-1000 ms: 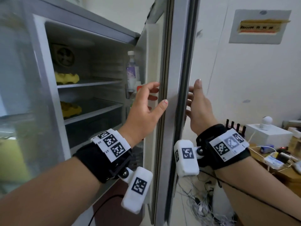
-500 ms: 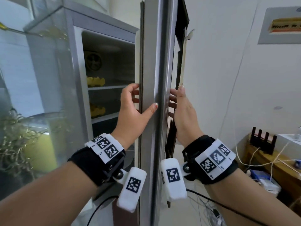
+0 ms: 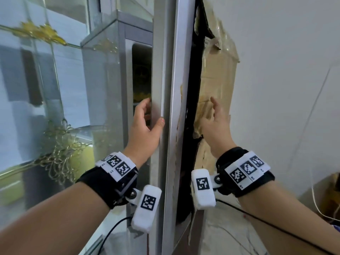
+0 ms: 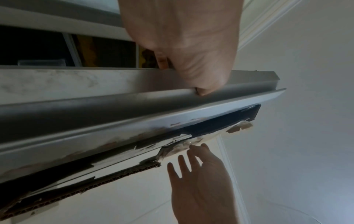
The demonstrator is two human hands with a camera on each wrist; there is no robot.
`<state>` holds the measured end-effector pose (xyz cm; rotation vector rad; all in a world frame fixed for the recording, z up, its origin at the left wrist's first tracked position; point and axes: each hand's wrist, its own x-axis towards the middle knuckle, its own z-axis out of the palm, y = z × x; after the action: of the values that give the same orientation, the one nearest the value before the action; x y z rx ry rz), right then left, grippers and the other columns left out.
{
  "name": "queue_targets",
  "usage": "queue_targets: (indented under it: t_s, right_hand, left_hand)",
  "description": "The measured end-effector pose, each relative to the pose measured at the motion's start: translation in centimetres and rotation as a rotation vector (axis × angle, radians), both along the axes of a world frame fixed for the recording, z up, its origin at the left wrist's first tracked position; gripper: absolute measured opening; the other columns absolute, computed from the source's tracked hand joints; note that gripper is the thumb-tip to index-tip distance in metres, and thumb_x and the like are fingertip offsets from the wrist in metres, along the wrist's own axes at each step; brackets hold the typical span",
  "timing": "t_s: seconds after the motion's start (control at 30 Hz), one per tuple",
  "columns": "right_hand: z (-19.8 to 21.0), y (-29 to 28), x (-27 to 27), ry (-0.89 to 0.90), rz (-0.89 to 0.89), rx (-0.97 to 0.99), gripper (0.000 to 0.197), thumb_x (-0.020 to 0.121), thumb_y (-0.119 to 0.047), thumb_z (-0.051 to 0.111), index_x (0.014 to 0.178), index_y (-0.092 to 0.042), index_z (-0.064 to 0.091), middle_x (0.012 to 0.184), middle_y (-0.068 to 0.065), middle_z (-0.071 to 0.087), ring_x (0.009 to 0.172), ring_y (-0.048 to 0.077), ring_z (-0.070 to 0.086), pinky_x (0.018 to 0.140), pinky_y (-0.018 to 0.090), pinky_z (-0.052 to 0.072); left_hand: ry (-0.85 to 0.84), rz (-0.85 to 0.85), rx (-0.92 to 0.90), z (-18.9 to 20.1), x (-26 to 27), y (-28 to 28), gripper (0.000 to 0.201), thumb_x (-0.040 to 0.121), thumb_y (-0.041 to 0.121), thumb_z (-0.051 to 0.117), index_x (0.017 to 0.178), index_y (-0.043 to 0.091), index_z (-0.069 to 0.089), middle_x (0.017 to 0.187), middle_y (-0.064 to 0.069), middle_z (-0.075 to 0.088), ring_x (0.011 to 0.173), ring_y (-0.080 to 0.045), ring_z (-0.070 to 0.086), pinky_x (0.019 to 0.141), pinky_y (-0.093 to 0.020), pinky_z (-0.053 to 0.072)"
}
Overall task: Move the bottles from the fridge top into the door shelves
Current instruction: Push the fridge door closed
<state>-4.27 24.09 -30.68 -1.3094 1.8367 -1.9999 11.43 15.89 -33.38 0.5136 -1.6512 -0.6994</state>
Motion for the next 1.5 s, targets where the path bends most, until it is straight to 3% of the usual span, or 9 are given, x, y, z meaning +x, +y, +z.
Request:
queue_targets:
  t_s: [0.17, 0.27, 0.47, 0.57, 0.7, 1.03, 1.17, 1.3, 1.5]
  right_hand:
    - [-0.3, -2.5, 0.7, 0.025, 0.127, 0.052, 0.08, 0.083, 0.001, 0.046, 0.146, -0.047, 0.03, 0.153, -0.005, 0.032, 0.125, 0.019, 0.05, 0.086, 0.029, 0.055]
    - [-0.5, -3.5, 1.0, 0.024, 0.179, 0.043, 0.082, 0.081, -0.002, 0.047, 0.144, -0.051, 0.028, 0.155, -0.005, 0.032, 0.132, 0.022, 0.048, 0.097, 0.039, 0.053]
    - [-0.8, -5.0, 0.8, 0.034, 0.183, 0.047, 0.081, 0.085, 0.001, 0.049, 0.144, -0.051, 0.028, 0.153, -0.004, 0.029, 0.129, 0.025, 0.046, 0.091, 0.035, 0.054]
    - [-0.9, -5.8, 0.8, 0.071, 0.182, 0.063, 0.082, 0.084, 0.0, 0.05, 0.143, -0.052, 0.028, 0.151, -0.003, 0.028, 0.134, 0.026, 0.038, 0.09, 0.03, 0.048]
    - [-1.0, -6.9, 1.0, 0.101, 0.188, 0.078, 0.081, 0.082, -0.004, 0.05, 0.141, -0.054, 0.026, 0.15, -0.005, 0.025, 0.136, 0.027, 0.035, 0.104, 0.045, 0.046]
    - [-0.7, -9.8, 1.9, 0.114, 0.215, 0.126, 0.081, 0.082, -0.008, 0.054, 0.142, -0.054, 0.025, 0.149, -0.004, 0.024, 0.138, 0.028, 0.031, 0.11, 0.048, 0.04]
    - [-0.5, -11.2, 2.5, 0.133, 0.223, 0.146, 0.083, 0.084, -0.006, 0.054, 0.145, -0.053, 0.023, 0.151, -0.005, 0.022, 0.138, 0.027, 0.03, 0.109, 0.045, 0.041]
    - [-0.6, -12.1, 3.2, 0.216, 0.133, 0.18, 0.084, 0.084, -0.009, 0.053, 0.15, -0.048, 0.017, 0.155, -0.004, 0.018, 0.142, 0.026, 0.021, 0.113, 0.045, 0.033]
    - [-1.2, -12.7, 3.6, 0.232, 0.093, 0.166, 0.088, 0.082, -0.007, 0.054, 0.151, -0.047, 0.015, 0.156, 0.0, 0.017, 0.143, 0.028, 0.016, 0.115, 0.048, 0.029]
  left_hand:
    - [-0.007, 0.072, 0.025, 0.3, 0.6, -1.3, 0.055, 0.099, 0.013, 0.055, 0.148, 0.022, 0.034, 0.146, 0.006, 0.047, 0.131, -0.01, 0.047, 0.105, -0.022, 0.04]
    - [-0.009, 0.09, 0.039, 0.2, 0.9, -2.0, 0.053, 0.099, 0.015, 0.054, 0.147, 0.027, 0.035, 0.151, 0.007, 0.043, 0.138, -0.011, 0.043, 0.115, -0.032, 0.036]
    - [-0.018, 0.174, -0.009, 0.2, 1.1, -3.0, 0.052, 0.097, 0.013, 0.056, 0.145, 0.024, 0.039, 0.136, 0.013, 0.034, 0.136, -0.007, 0.033, 0.118, -0.029, 0.026]
    - [-0.02, 0.18, 0.02, 0.1, 1.3, -4.0, 0.053, 0.097, 0.013, 0.056, 0.146, 0.025, 0.038, 0.147, 0.004, 0.034, 0.145, -0.015, 0.029, 0.123, -0.04, 0.023]
    - [-0.029, 0.191, 0.027, 0.1, 1.7, -5.2, 0.054, 0.097, 0.014, 0.056, 0.147, 0.025, 0.037, 0.154, -0.004, 0.03, 0.145, -0.016, 0.029, 0.123, -0.038, 0.022]
    - [-0.086, 0.221, 0.113, 0.4, 2.9, -8.5, 0.056, 0.101, 0.021, 0.051, 0.151, 0.038, 0.031, 0.165, 0.001, 0.007, 0.153, -0.016, 0.01, 0.118, -0.03, 0.012]
    - [-0.131, 0.243, 0.125, 0.6, 3.8, -10.2, 0.058, 0.101, 0.028, 0.05, 0.152, 0.041, 0.027, 0.166, 0.003, 0.002, 0.154, -0.016, 0.006, 0.123, -0.04, 0.014]
    - [-0.121, 0.144, 0.199, 0.4, 4.4, -11.7, 0.074, 0.1, 0.038, 0.05, 0.156, 0.041, 0.003, 0.167, 0.002, 0.009, 0.152, -0.019, 0.016, 0.121, -0.041, 0.02]
    - [-0.139, 0.095, 0.263, 0.0, 4.4, -12.6, 0.062, 0.101, 0.042, 0.045, 0.156, 0.035, 0.018, 0.163, 0.009, 0.025, 0.148, -0.021, 0.031, 0.119, -0.042, 0.029]
